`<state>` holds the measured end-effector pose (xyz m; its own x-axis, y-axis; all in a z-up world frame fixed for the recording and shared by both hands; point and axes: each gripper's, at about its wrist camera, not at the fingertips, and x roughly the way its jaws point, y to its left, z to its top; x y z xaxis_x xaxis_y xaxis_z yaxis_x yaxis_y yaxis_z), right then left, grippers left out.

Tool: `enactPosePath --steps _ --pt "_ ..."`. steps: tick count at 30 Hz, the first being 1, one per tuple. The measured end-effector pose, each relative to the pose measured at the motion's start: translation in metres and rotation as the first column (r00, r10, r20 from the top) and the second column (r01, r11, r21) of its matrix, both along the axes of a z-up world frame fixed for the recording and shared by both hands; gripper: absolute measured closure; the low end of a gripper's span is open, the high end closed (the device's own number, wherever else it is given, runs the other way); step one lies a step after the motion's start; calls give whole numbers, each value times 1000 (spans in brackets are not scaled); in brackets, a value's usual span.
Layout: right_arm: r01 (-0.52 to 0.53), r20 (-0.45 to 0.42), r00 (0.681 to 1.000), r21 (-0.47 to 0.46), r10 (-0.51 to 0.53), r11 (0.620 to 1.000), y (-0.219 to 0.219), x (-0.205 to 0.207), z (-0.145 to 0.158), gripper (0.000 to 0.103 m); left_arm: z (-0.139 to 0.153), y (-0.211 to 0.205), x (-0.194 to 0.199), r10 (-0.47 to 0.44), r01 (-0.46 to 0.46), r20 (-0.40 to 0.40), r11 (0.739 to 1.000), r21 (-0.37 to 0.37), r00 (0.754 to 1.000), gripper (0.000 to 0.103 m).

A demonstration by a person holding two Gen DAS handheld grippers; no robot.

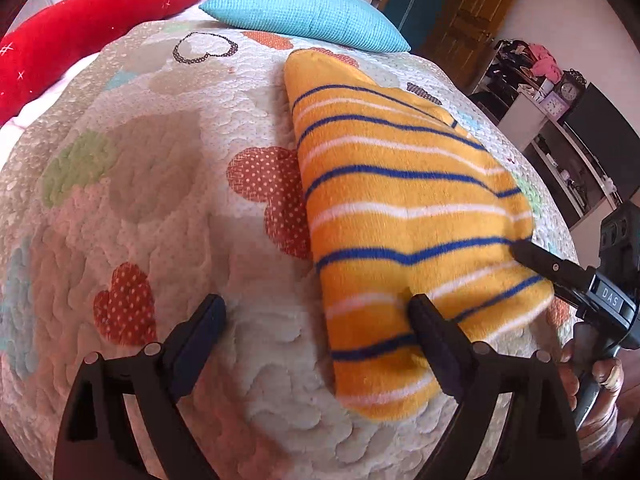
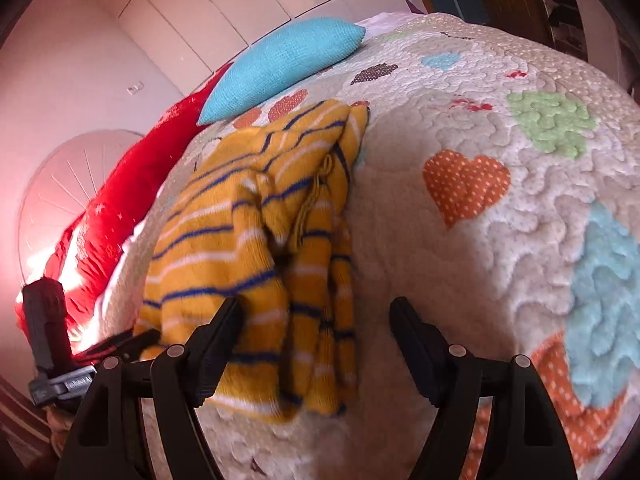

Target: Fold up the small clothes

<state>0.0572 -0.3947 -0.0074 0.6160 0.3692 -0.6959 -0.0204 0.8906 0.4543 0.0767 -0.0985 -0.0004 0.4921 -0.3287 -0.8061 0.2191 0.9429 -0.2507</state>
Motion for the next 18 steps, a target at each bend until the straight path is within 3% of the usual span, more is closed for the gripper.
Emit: enactPosePath --steps 4,7,10,14,18 --pt "-25 -3 1000 -154 24 988 8 -34 4 23 0 14 -28 -12 12 17 1000 4 1000 11" --pt "-15 -8 1000 -220 14 975 9 -51 13 23 3 21 -43 -30 31 -16 998 46 999 13" --pt "10 45 999 -181 -2 983 6 -61 30 23 13 25 -63 -40 38 18 994 104 999 13" --pt "31 79 997 -121 -21 992 14 -69 40 23 26 33 -78 10 -13 58 998 60 998 13" --pt "-7 78 997 -198 23 980 38 -72 33 26 23 34 -82 58 -59 39 998 26 998 13"
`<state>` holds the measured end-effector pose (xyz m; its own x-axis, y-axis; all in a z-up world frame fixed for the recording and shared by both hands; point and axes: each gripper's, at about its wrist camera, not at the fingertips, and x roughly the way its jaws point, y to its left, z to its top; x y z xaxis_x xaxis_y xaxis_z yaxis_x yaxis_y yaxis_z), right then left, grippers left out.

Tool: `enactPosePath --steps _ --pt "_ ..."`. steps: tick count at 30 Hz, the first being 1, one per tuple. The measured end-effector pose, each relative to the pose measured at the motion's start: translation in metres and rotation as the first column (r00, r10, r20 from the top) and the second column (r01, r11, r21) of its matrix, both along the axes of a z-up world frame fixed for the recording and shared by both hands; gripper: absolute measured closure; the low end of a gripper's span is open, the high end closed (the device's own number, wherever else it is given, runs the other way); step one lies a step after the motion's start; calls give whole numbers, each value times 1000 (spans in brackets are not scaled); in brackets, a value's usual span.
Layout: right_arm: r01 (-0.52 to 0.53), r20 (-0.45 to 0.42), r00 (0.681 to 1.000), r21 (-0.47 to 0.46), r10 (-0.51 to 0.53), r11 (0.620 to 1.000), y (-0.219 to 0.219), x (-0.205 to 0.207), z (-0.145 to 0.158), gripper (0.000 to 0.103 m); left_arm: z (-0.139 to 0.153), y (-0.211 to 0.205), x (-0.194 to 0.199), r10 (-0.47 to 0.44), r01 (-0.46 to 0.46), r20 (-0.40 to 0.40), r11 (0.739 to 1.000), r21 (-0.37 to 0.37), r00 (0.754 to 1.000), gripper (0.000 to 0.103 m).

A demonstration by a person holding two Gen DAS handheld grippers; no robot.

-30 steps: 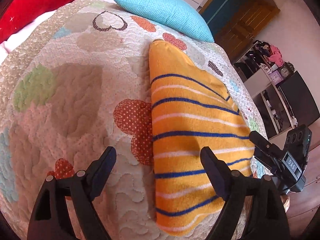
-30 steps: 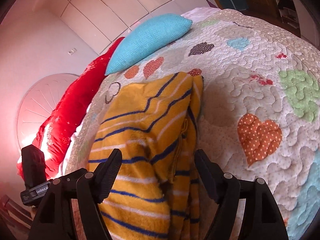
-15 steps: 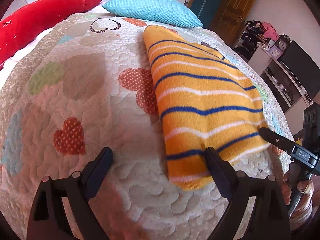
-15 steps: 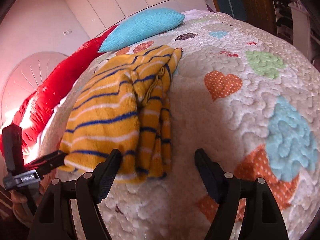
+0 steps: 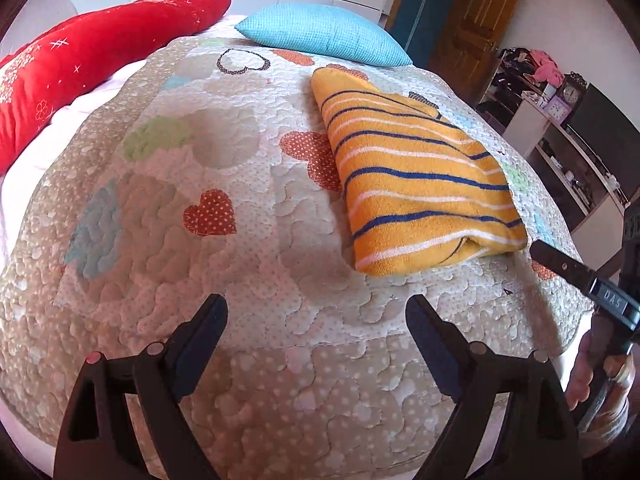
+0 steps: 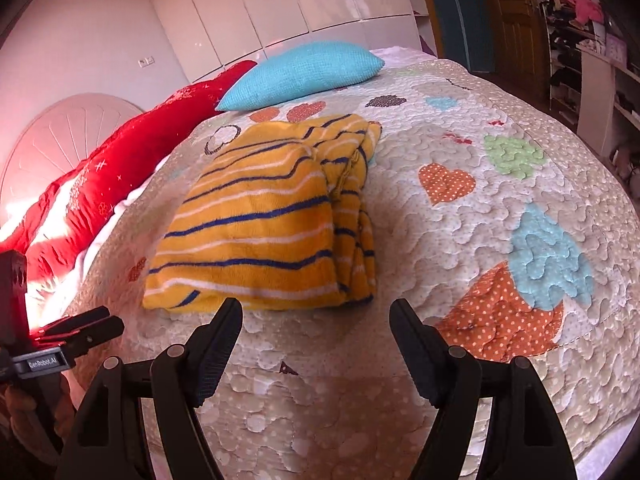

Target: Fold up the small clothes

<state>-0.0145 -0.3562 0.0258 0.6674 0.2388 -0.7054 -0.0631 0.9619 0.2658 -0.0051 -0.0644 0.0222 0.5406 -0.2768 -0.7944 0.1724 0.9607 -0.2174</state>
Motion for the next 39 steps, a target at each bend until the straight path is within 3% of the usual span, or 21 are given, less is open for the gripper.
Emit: enactPosePath --steps 2,3,4,6,8,11,15,17,18,19,22,23,25,27,28,31,33,39 --pt "-20 -6 1000 -56 20 998 9 5 -5 43 -4 -2 -3 7 -7 -8 1000 -7 1000 13" --pt "-20 -14 1000 -72 19 997 9 11 -7 58 -6 -4 -6 6 -6 -8 1000 -2 1000 13" --pt "-8 -21 1000 -61 6 998 4 16 -10 72 -7 -5 -8 6 -6 -6 1000 7 1000 13" --pt "16 -22 1000 56 -14 998 -15 24 -10 88 -7 -7 -12 13 -13 0 1000 20 1000 13" --pt "58 4 998 125 -59 990 -29 26 -4 88 -8 -4 -15 23 -23 -6 1000 8 1000 13" --pt "123 43 991 113 -128 986 -39 23 7 88 -10 2 -17 39 -39 -19 999 -11 999 13" --pt "159 12 987 108 -161 981 -45 16 0 85 -11 2 -21 43 -42 -8 999 14 999 13" --pt "109 27 993 155 -115 982 -42 9 -2 70 -12 0 -24 38 -38 -2 999 28 999 13" --pt "89 47 994 174 -98 981 -39 5 0 49 -12 -1 -24 35 -35 -2 999 30 999 13" --pt "77 72 993 189 -92 979 -36 2 2 36 -13 -1 -25 32 -32 -3 999 27 999 13" --pt "57 93 993 192 -75 980 -30 10 2 35 -14 -4 -25 24 -24 -10 999 22 1000 13" --pt "35 72 996 199 -50 979 -27 18 -2 37 -14 -5 -25 22 -22 -12 1000 22 1000 13" --pt "-30 -8 999 248 33 968 -21 33 -14 87 -14 -6 -27 20 -19 -16 1000 20 1000 13" --pt "-67 -106 988 335 108 940 -19 42 -21 88 -13 -5 -28 17 -16 -18 1000 17 1000 13" --pt "-70 -132 981 431 140 899 -24 45 -21 90 -12 -5 -29 14 -14 -17 1000 15 1000 13" --pt "-37 -98 986 646 132 762 -53 48 -8 91 -15 -4 -28 14 -14 -20 1000 15 1000 13" --pt "-11 -92 990 690 103 724 -66 49 -3 92 -17 -4 -28 21 -21 -26 1000 9 999 13" --pt "67 -196 979 540 48 839 -67 42 -31 93 -16 -3 -29 9 -9 -28 1000 4 1000 13"
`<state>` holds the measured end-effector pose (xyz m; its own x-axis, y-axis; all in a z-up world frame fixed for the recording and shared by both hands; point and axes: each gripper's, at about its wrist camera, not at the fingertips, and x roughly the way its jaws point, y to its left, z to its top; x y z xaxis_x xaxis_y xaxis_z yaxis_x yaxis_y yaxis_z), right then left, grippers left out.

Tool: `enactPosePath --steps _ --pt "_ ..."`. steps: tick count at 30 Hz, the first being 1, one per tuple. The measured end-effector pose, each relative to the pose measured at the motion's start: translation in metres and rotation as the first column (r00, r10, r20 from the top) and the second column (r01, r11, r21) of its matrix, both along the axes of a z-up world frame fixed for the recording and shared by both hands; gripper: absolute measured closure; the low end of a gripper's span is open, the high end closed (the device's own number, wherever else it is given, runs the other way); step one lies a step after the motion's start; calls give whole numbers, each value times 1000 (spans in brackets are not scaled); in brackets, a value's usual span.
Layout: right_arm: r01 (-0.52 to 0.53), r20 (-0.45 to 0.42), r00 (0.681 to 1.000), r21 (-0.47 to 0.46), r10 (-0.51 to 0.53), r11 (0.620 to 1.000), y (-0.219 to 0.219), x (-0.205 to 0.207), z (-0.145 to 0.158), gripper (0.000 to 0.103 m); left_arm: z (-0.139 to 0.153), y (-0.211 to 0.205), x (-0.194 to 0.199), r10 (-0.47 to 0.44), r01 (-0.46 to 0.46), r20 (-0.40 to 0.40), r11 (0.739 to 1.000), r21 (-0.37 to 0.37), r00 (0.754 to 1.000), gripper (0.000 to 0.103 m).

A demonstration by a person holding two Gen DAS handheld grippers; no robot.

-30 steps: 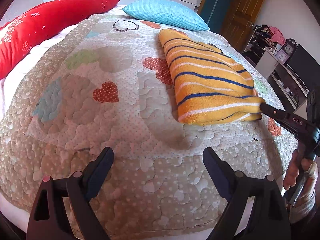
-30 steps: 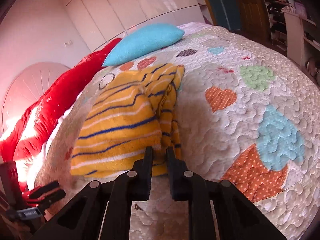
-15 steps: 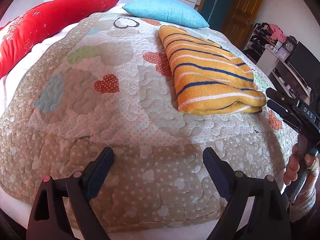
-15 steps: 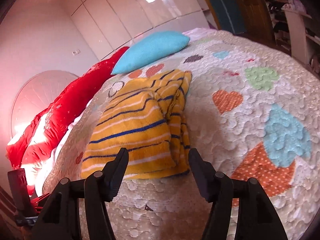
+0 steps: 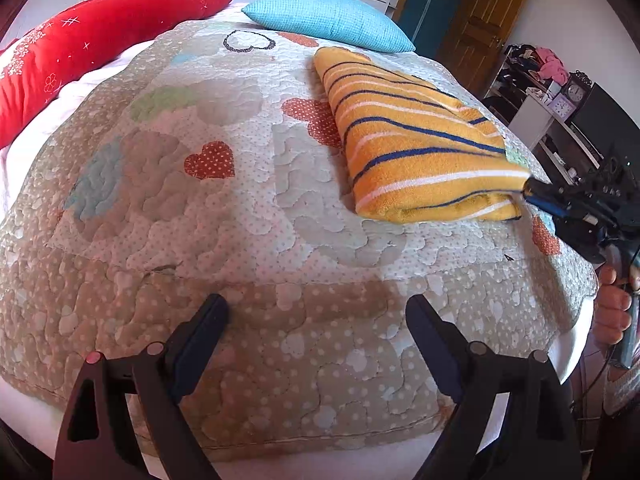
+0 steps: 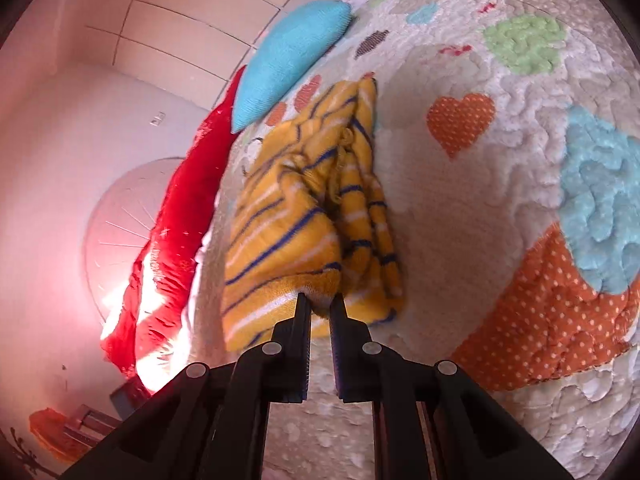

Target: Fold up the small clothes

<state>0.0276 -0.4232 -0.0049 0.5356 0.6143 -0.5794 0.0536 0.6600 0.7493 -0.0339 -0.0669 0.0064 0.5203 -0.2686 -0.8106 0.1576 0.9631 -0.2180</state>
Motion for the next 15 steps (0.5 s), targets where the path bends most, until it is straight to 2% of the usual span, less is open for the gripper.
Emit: enactPosePath --steps 2,4,7,11,12,13,15 --pt "24 -31 999 -43 -25 999 -6 -8 -13 101 1 2 -1 -3 3 2 1000 0 1000 13" --pt "59 -31 998 -101 -62 993 -12 -21 -16 101 1 1 -3 -5 5 11 1000 14 1000 13" --pt "101 1 995 -107 -102 989 -22 -43 -10 99 3 -2 -8 -10 9 34 999 46 999 13" --pt "120 79 991 -242 -104 963 -14 -78 11 99 12 -8 -17 -1 -6 91 997 83 996 13" --pt "125 97 990 -271 -102 954 -10 -87 16 91 16 -9 -20 5 -16 114 995 94 993 13" --pt "133 111 988 -292 -104 947 -6 -97 20 77 21 -10 -23 12 -27 137 994 103 990 13" --pt "142 132 986 -319 -105 937 4 -111 25 58 31 -12 -31 28 -50 185 992 115 982 13"
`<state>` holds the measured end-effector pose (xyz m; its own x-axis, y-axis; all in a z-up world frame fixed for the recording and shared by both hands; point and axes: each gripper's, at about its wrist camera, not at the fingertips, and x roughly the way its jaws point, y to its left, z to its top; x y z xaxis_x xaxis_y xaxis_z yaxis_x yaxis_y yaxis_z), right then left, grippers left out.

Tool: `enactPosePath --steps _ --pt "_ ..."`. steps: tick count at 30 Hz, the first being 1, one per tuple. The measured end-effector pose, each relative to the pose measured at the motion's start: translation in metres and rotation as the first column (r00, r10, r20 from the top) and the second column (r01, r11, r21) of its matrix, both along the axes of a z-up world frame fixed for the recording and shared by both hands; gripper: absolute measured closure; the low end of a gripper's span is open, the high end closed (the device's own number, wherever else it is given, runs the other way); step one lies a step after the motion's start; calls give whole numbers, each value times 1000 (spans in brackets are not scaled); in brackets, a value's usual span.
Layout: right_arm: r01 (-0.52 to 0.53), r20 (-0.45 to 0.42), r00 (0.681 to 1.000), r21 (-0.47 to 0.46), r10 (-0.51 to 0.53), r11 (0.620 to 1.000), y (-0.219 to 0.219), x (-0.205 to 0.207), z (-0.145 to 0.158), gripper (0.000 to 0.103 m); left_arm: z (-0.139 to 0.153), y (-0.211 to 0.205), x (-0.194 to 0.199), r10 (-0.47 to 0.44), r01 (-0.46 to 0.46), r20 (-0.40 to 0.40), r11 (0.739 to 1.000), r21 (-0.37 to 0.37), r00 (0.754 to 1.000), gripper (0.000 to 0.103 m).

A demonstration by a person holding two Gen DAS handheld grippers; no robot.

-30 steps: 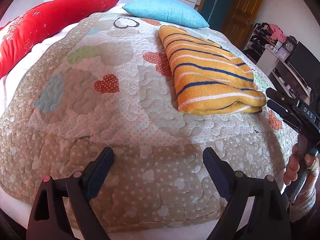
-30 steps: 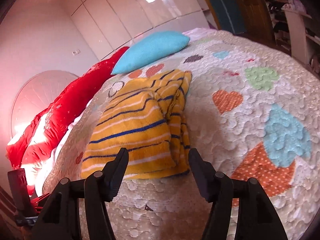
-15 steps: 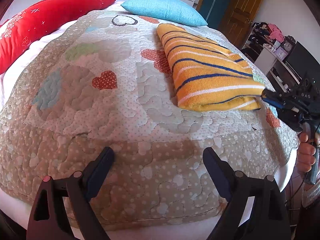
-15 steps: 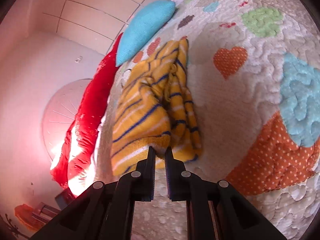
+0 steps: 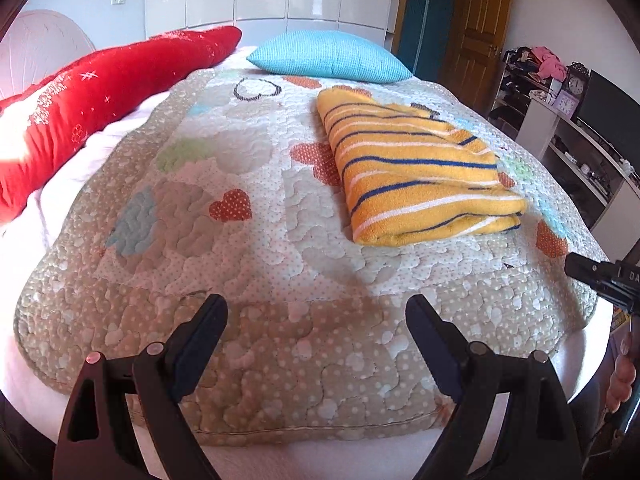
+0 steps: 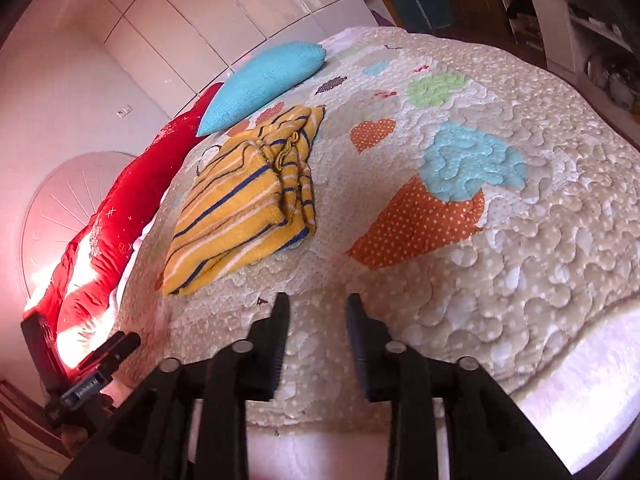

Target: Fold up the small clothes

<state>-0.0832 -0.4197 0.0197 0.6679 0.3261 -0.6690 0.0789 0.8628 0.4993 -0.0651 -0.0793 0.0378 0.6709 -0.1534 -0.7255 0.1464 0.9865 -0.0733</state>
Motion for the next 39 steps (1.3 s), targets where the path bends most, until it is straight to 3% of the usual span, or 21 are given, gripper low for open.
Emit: enactPosePath --steps 4,7,14,23,29,34,39 --pt "-17 27 999 -100 20 995 29 -17 9 57 29 -1 -21 57 -61 120 998 31 991 8" --pt "-36 28 999 -129 40 991 47 -22 14 56 54 5 -38 114 -120 217 993 14 970 2" --pt "-57 73 995 -165 69 985 80 -41 34 44 97 20 -68 178 -174 315 984 -41 932 0" --pt "-50 32 998 -284 61 958 102 -67 23 37 93 -3 -96 87 -103 265 994 46 960 0" --pt "15 -2 1000 -271 -16 963 98 -79 5 35 65 -26 -101 30 -36 146 998 43 989 0" --pt "21 -20 999 -284 -28 959 99 -78 -1 33 49 -44 -104 -21 11 99 995 104 995 0" --pt "21 -25 999 -285 -29 958 100 -78 -2 31 43 -48 -102 -39 31 66 994 106 997 0"
